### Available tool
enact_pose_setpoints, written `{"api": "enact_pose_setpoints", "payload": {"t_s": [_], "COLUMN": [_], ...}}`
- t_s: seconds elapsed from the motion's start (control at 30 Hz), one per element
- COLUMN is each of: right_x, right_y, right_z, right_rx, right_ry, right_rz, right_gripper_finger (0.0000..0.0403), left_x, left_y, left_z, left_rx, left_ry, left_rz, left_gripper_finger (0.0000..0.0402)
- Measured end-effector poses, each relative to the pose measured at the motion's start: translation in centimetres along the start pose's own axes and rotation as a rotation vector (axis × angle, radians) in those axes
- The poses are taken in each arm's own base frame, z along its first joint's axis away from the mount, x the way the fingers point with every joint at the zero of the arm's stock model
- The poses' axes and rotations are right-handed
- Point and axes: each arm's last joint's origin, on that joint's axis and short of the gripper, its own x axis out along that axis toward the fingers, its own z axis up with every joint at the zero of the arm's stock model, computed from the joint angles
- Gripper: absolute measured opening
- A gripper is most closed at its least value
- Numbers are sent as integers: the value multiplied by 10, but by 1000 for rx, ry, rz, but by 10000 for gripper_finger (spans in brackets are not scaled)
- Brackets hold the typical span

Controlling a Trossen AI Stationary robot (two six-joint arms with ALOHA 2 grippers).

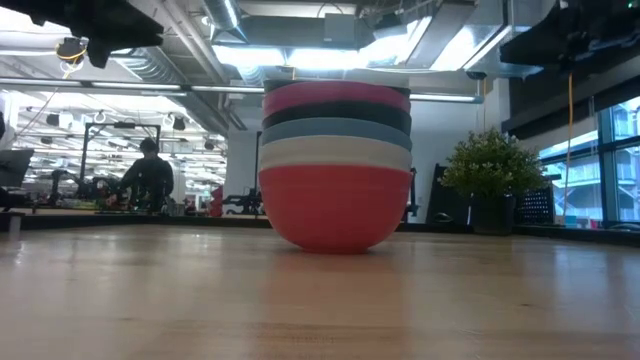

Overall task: Nest bowls inside each other
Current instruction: Return to Home Position

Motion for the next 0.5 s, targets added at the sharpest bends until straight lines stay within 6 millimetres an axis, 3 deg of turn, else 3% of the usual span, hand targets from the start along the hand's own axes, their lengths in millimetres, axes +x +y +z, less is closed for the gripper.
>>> {"api": "enact_pose_setpoints", "payload": {"t_s": [0.27,0.5], "right_x": [9,21], "right_y": [-10,-16], "right_z": [-12,-27], "right_rx": [-4,28], "right_ry": [24,-11], "right_rz": [-147,-153], "right_gripper_finger": [126,126], "left_x": [1,5], "left_y": [10,14], "left_z": [-6,-9], "left_rx": [72,109], "left_ry": [42,48], "left_rz": [163,173], "left_gripper_finger": [102,102]}}
